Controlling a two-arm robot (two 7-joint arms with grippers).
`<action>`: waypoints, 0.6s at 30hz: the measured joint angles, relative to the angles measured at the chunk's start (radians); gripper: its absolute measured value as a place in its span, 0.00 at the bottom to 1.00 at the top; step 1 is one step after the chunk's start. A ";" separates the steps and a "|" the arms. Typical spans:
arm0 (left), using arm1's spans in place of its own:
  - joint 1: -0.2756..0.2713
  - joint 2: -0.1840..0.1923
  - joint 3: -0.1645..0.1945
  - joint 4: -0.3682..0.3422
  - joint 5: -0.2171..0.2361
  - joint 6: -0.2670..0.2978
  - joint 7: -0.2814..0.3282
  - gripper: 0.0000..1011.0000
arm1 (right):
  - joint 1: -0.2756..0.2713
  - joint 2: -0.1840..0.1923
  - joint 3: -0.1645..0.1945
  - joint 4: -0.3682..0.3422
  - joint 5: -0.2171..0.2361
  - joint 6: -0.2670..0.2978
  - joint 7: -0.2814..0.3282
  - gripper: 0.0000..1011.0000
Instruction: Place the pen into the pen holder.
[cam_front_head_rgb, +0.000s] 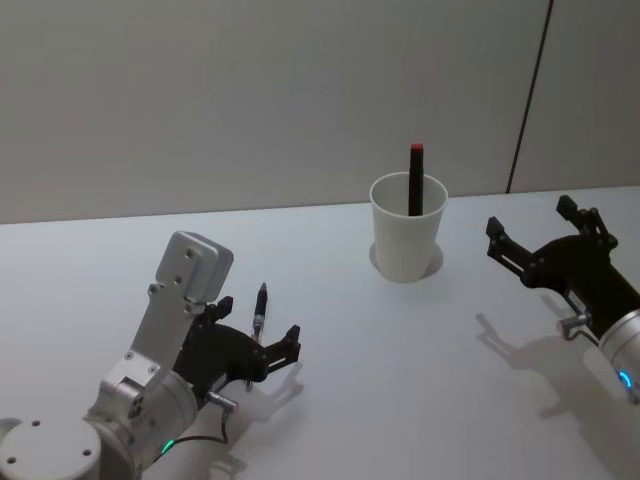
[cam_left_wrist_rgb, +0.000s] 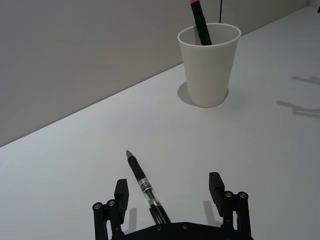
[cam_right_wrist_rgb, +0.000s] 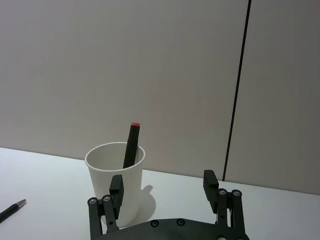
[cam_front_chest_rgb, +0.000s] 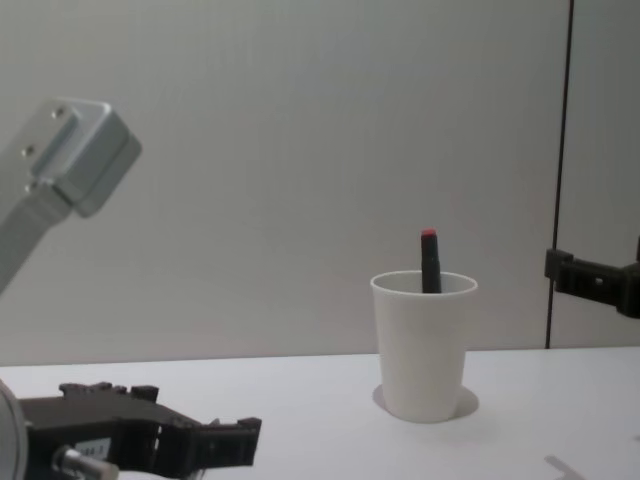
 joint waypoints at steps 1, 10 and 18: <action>-0.001 -0.002 0.000 0.002 0.001 0.004 -0.001 0.99 | 0.000 0.000 0.000 0.000 0.000 0.000 0.000 0.99; -0.016 -0.025 0.005 0.020 0.019 0.049 -0.005 0.99 | 0.000 0.000 0.000 0.000 0.000 0.000 0.000 0.99; -0.031 -0.050 0.008 0.036 0.036 0.093 0.001 0.99 | 0.000 0.000 0.000 0.000 0.000 0.000 0.000 0.99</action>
